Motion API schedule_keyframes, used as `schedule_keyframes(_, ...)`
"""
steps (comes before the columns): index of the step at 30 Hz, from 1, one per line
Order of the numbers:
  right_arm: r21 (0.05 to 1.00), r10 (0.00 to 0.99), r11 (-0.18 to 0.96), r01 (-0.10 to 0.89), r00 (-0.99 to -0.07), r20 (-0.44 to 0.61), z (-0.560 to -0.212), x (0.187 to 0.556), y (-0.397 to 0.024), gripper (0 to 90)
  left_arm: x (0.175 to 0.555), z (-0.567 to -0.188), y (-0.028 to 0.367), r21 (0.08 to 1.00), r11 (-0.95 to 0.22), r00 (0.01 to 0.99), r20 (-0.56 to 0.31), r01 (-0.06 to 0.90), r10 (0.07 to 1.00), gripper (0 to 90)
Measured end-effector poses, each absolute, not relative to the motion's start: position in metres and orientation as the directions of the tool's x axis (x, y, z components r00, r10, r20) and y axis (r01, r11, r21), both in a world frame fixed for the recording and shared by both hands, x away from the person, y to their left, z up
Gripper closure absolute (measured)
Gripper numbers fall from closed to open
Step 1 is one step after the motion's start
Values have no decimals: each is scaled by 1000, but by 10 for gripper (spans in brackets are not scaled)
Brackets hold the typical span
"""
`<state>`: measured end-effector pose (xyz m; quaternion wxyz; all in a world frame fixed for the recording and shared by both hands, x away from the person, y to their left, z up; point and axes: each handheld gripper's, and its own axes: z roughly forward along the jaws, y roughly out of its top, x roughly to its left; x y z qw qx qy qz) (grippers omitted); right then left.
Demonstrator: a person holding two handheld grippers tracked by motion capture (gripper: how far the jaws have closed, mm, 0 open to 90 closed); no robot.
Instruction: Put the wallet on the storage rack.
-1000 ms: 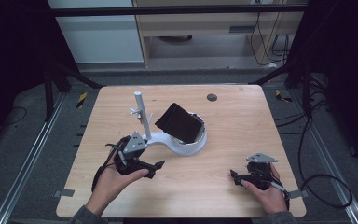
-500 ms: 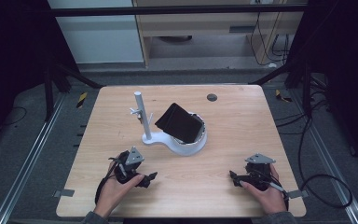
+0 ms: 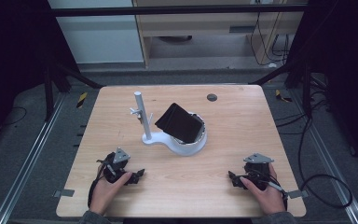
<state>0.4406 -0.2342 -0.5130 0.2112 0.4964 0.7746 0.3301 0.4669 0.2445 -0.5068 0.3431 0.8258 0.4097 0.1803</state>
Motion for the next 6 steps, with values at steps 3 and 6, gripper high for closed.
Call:
schedule_keyframes(3, 722, 908, 288, 630, -418, 2, -513, 440, -234, 6, 468, -508, 248, 722, -420, 589, 21, 550, 808, 58)
schedule_keyframes(6, 722, 908, 288, 630, -418, 2, -513, 440, -234, 6, 470, -508, 248, 720, -419, 586, 22, 553, 810, 41)
